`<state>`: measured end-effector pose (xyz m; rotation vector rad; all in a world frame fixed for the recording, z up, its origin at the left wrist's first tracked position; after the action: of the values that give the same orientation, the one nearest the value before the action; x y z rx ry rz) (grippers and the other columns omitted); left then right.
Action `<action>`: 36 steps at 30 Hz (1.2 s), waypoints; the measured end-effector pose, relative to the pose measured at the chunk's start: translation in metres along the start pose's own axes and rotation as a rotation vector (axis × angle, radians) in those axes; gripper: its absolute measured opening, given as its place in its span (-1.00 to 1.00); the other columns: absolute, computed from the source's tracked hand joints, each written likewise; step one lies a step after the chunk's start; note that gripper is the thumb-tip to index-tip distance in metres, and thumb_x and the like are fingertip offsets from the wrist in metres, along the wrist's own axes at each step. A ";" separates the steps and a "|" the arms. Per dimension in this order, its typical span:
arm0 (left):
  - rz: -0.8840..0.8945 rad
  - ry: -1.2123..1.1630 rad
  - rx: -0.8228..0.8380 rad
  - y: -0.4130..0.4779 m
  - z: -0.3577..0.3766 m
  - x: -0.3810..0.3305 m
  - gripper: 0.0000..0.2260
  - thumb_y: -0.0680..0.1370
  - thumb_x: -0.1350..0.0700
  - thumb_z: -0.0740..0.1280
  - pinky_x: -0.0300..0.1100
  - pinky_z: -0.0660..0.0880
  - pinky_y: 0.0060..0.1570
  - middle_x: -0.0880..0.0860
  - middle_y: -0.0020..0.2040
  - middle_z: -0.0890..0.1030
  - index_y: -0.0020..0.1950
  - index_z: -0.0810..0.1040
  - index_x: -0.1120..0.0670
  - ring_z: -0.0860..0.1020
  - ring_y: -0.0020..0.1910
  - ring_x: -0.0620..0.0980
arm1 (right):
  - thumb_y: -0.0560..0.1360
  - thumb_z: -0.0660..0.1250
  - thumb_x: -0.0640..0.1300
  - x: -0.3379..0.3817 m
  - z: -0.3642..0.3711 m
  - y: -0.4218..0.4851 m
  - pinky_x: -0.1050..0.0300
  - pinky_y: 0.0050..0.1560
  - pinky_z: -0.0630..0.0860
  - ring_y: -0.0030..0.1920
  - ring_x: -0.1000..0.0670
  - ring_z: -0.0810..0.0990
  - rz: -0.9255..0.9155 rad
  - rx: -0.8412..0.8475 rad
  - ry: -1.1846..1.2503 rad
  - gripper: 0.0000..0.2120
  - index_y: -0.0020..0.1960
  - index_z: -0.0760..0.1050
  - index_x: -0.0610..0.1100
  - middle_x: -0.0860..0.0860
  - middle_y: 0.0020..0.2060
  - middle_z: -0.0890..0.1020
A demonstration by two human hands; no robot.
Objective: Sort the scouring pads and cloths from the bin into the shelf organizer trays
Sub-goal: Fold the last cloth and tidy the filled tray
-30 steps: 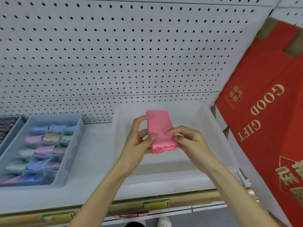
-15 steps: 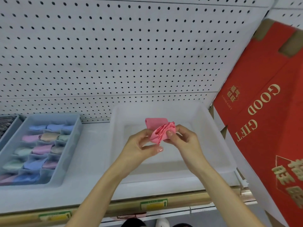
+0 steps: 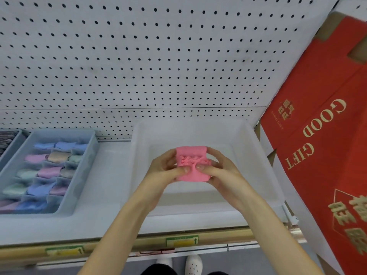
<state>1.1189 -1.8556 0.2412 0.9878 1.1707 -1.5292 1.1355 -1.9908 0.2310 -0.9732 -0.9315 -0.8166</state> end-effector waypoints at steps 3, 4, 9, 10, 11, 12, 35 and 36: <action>0.042 0.120 -0.009 -0.004 -0.005 -0.012 -0.76 0.51 0.22 0.41 -0.17 0.59 -0.08 0.05 0.07 0.68 0.17 0.60 0.09 0.65 0.06 0.03 | 0.39 0.41 -0.20 0.011 0.005 0.004 0.20 -0.24 0.46 -0.17 -0.02 0.55 -0.055 0.112 -0.159 -0.64 0.18 0.56 -0.10 -0.16 -0.09 0.59; 0.047 0.129 -0.009 -0.004 -0.007 -0.015 -0.80 0.55 0.26 0.35 -0.17 0.59 -0.09 0.06 0.06 0.67 0.16 0.60 0.12 0.65 0.05 0.04 | 0.40 0.39 -0.22 0.016 0.008 0.005 0.21 -0.27 0.44 -0.19 -0.01 0.53 -0.088 0.126 -0.159 -0.69 0.14 0.57 -0.11 -0.14 -0.09 0.58; 0.054 0.047 -0.073 -0.021 -0.037 -0.017 -0.72 0.46 0.37 0.36 -0.11 0.59 0.00 0.12 0.04 0.68 0.08 0.68 0.11 0.65 0.05 0.10 | 0.43 0.33 -0.44 0.020 0.038 0.018 0.21 -0.26 0.41 -0.21 0.00 0.51 -0.121 0.277 -0.075 -0.76 -0.11 0.61 -0.14 -0.04 -0.19 0.61; 0.052 0.014 -0.107 -0.027 -0.047 -0.017 -0.72 0.44 0.37 0.35 -0.10 0.59 0.02 0.12 0.05 0.68 0.04 0.69 0.09 0.65 0.06 0.10 | 0.41 0.33 -0.45 0.018 0.048 0.021 0.22 -0.25 0.42 -0.20 -0.01 0.51 -0.115 0.317 -0.084 -0.74 -0.13 0.62 -0.11 -0.04 -0.19 0.61; 0.052 -0.008 -0.142 -0.033 -0.057 -0.016 -0.72 0.43 0.38 0.35 -0.09 0.59 0.04 0.13 0.06 0.68 0.02 0.70 0.10 0.64 0.06 0.10 | 0.40 0.32 -0.45 0.016 0.058 0.023 0.22 -0.23 0.43 -0.18 -0.01 0.51 -0.114 0.354 -0.094 -0.71 -0.15 0.63 -0.09 -0.04 -0.19 0.61; 0.055 -0.022 -0.176 -0.039 -0.067 -0.015 -0.72 0.42 0.39 0.34 -0.09 0.59 0.04 0.12 0.05 0.68 0.00 0.70 0.10 0.64 0.04 0.08 | 0.39 0.30 -0.45 0.015 0.069 0.025 0.23 -0.22 0.44 -0.17 -0.01 0.52 -0.116 0.378 -0.103 -0.68 -0.17 0.64 -0.07 -0.03 -0.19 0.61; -0.126 -0.317 -0.191 -0.133 -0.338 -0.034 -0.61 0.54 0.08 0.29 0.05 0.59 0.09 0.20 0.20 0.62 0.33 0.48 0.19 0.59 0.20 0.17 | 0.40 0.48 -0.26 -0.072 0.354 0.053 0.09 -0.05 0.61 0.00 0.00 0.64 -0.171 0.036 -0.278 -0.85 -0.08 0.62 -0.06 -0.07 0.03 0.64; -0.127 -0.322 -0.186 -0.133 -0.342 -0.036 -0.62 0.54 0.08 0.29 0.04 0.60 0.07 0.21 0.20 0.61 0.32 0.48 0.20 0.58 0.20 0.18 | 0.43 0.45 -0.26 -0.073 0.361 0.052 0.03 -0.05 0.63 0.00 -0.06 0.64 -0.162 0.042 -0.260 -0.87 -0.07 0.63 -0.08 -0.10 0.02 0.65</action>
<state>1.0165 -1.5017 0.2291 0.5286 1.1350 -1.5771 1.0568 -1.6272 0.2435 -0.9909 -1.2600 -0.8143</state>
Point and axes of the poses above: each hand's wrist, its own y-axis towards the middle knuckle, its own z-axis out of the palm, x = y × z, the point moved 9 cm from there along y, towards the middle knuckle
